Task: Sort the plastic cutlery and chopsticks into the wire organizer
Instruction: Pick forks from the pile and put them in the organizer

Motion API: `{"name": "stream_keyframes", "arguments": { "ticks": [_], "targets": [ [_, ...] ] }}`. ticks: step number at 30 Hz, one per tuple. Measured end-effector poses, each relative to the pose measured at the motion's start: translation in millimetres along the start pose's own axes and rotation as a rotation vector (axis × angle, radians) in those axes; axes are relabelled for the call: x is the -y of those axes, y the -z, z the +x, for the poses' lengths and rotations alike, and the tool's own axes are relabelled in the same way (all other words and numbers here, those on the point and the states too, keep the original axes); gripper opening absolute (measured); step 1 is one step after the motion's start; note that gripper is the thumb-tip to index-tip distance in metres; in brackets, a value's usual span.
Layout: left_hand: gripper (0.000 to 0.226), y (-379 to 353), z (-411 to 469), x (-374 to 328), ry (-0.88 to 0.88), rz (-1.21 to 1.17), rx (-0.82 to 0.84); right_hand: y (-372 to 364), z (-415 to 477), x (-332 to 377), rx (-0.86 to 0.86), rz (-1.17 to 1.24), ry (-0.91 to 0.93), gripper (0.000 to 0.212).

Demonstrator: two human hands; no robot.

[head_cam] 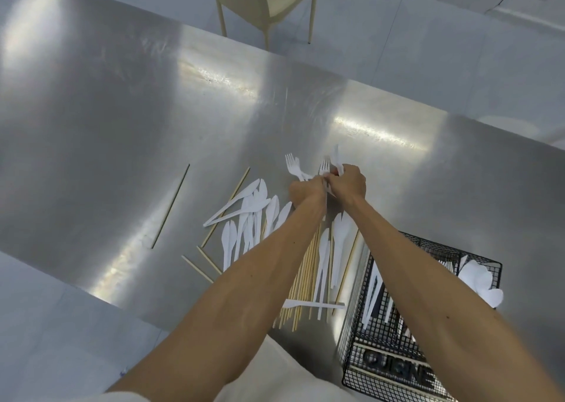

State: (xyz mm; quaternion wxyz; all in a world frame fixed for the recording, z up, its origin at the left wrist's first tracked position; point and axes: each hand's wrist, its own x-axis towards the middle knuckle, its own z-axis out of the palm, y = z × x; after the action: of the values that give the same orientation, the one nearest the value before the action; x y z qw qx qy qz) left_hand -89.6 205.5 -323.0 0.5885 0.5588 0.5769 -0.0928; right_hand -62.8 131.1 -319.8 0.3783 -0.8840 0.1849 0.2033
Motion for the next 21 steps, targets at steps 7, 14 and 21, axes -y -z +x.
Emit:
{"name": "stream_keyframes", "arguments": {
  "ticks": [7, 14, 21],
  "targets": [
    [0.013, 19.9, -11.1, 11.6, -0.286, 0.122, 0.099, 18.7, -21.3, -6.2, -0.193, 0.094, -0.052, 0.034],
    [0.024, 47.2, -34.0, 45.3, -0.515, 0.427, 0.221, 29.6, -68.1, -42.4, -0.087, 0.166, -0.085, 0.033],
    [0.014, 58.6, -74.4, 78.5, -0.615, 0.413, 0.415, 41.2, -118.1, -73.5, -0.035, 0.502, -0.113, 0.011]
  ]
}}
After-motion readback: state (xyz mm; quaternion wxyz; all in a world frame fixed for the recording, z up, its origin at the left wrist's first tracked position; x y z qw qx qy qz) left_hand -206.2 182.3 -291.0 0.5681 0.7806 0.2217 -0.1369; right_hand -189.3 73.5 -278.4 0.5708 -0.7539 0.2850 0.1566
